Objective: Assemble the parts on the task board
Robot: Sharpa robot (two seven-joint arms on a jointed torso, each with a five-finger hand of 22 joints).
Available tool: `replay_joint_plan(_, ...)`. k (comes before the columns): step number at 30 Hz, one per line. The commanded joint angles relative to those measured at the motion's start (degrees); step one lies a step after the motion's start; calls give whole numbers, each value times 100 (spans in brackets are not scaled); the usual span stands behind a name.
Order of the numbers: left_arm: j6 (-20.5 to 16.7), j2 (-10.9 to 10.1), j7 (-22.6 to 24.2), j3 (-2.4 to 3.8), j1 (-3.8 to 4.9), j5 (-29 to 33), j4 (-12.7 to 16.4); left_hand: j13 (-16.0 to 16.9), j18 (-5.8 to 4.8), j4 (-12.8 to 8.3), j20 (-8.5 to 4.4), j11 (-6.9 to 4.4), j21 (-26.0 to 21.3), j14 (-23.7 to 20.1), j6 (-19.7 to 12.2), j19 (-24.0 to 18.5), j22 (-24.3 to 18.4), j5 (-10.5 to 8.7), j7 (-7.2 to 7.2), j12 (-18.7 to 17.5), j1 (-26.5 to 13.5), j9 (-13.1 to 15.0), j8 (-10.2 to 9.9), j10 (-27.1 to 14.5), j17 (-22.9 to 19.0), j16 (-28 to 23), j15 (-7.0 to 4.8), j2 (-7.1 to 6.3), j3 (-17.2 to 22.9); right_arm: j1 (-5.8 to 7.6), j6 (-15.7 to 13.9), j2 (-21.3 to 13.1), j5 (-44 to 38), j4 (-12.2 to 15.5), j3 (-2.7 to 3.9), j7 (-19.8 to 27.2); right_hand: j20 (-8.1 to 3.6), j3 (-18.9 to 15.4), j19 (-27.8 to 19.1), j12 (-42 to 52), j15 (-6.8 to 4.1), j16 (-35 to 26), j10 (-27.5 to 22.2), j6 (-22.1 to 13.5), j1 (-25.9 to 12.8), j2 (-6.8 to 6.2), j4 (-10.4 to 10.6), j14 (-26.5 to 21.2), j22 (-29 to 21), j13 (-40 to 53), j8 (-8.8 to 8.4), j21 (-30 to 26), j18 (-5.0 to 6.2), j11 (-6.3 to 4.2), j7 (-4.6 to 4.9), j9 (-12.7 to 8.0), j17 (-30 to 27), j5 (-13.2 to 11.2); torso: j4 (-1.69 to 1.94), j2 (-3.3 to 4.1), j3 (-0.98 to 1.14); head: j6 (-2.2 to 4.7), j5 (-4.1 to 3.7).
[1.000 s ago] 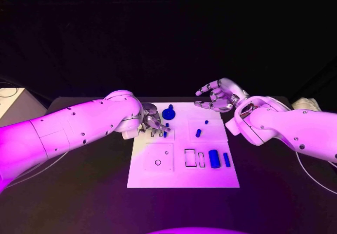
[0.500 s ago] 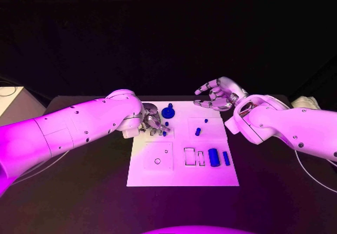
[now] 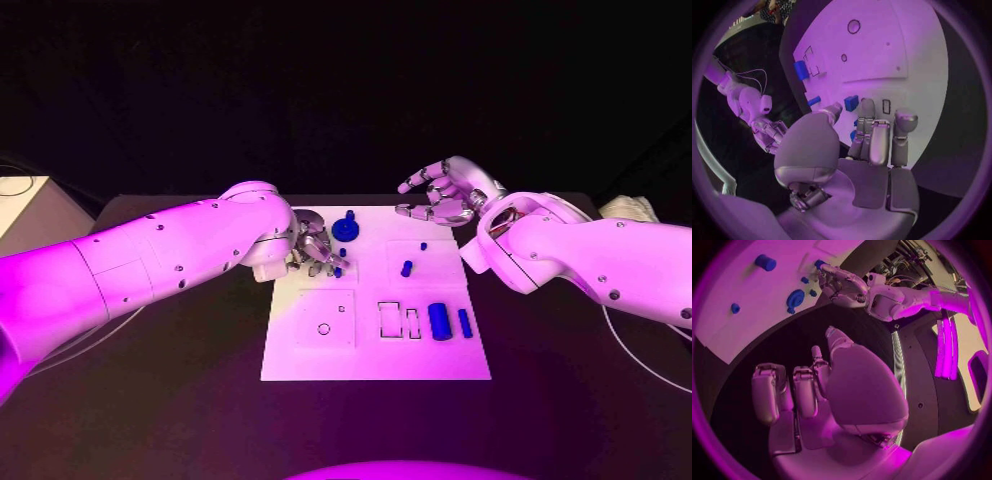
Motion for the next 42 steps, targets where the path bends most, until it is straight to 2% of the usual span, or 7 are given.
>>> replay_joint_plan(1, 120, 35, 34, -4, 0, 136, -19, 8, -82, -4, 5, 1, 30, 14, -21, 8, 5, 2, -13, 24, 87, 28, 48, -41, 96, 25, -18, 12, 53, 1, 98, 8, -18, -3, 3, 0, 18, 31, 269, -17, 13, -25, -32, 26, -9, 20, 10, 558, 1079, 515, 24, -33, 85, 5, 10, -7, 1321, 17, -6, 1, -3, -13, -10)
replay_joint_plan(10, 92, 66, 65, -20, -5, 197, -66, 3, -86, -49, -16, -39, 71, 19, -64, 1, 51, 4, -54, 37, 470, 191, 119, -65, 113, 42, -53, 149, 384, 1, 126, 15, -18, -9, 3, -12, 19, 39, 268, -14, 14, -27, -29, 28, -17, 26, 12, 557, 1077, 517, 25, -36, 85, 5, 10, -8, 1316, 20, 1, -3, -3, -36, -18)
replay_joint_plan(16, 68, 20, 82, -23, -11, 272, -28, -36, -88, -216, -49, -88, 104, 31, -103, -17, 80, 1, -104, 13, 827, 433, 217, -62, 137, 61, -92, 140, 1120, 0, 145, 21, -18, -15, 3, -21, 19, 44, 265, -13, 14, -28, -28, 30, -17, 28, 11, 557, 1073, 518, 26, -43, 87, 5, 10, -9, 1315, 23, 0, 1, -4, -45, -13)
replay_joint_plan(29, -149, -201, 84, -12, -15, 517, 204, -94, -118, -1143, -114, -143, 268, 163, -222, 95, 294, 59, -153, 42, 386, 1295, 688, 109, 352, 195, -152, -295, 3202, -1, 181, 39, -18, -38, 3, -38, 19, 57, 258, -19, 13, -31, -34, 32, -19, 36, 10, 555, 1065, 511, 27, -56, 90, 4, 9, -11, 1309, 38, 12, -4, -2, -77, -24)
replay_joint_plan(30, -199, -229, 81, -7, -15, 543, 233, -91, -126, -1192, -120, -151, 294, 183, -208, 127, 336, 128, -158, 59, 312, 1342, 712, 131, 383, 215, -158, -315, 3277, -1, 183, 37, -18, -39, 3, -39, 19, 57, 258, -19, 13, -31, -34, 32, -19, 36, 10, 555, 1065, 511, 27, -56, 90, 4, 9, -11, 1309, 38, 14, -6, -2, -80, -24)
replay_joint_plan(33, -330, -305, 77, 10, -15, 593, 311, -69, -185, -1395, -177, -218, 470, 337, -80, 394, 659, 1056, -215, 151, -15, 1522, 825, 276, 644, 372, -218, -457, 3444, -1, 191, 33, -18, -43, 3, -42, 19, 57, 258, -19, 13, -31, -34, 32, -19, 36, 10, 555, 1065, 511, 27, -56, 90, 4, 9, -11, 1309, 38, 18, -11, -2, -86, -18)
replay_joint_plan(42, -786, -390, 76, 14, -14, 470, 422, 437, -271, -1695, -301, -343, 695, 547, 179, 760, 1099, 2240, -343, 604, -451, 1724, 903, 755, 1054, 598, -344, -592, 3514, -4, 219, 31, -18, -64, 2, -52, 19, 65, 257, -20, 13, -33, -34, 33, -22, 38, 9, 554, 1063, 510, 28, -60, 91, 4, 9, -12, 1306, 50, 7, -5, -1, -97, 12)
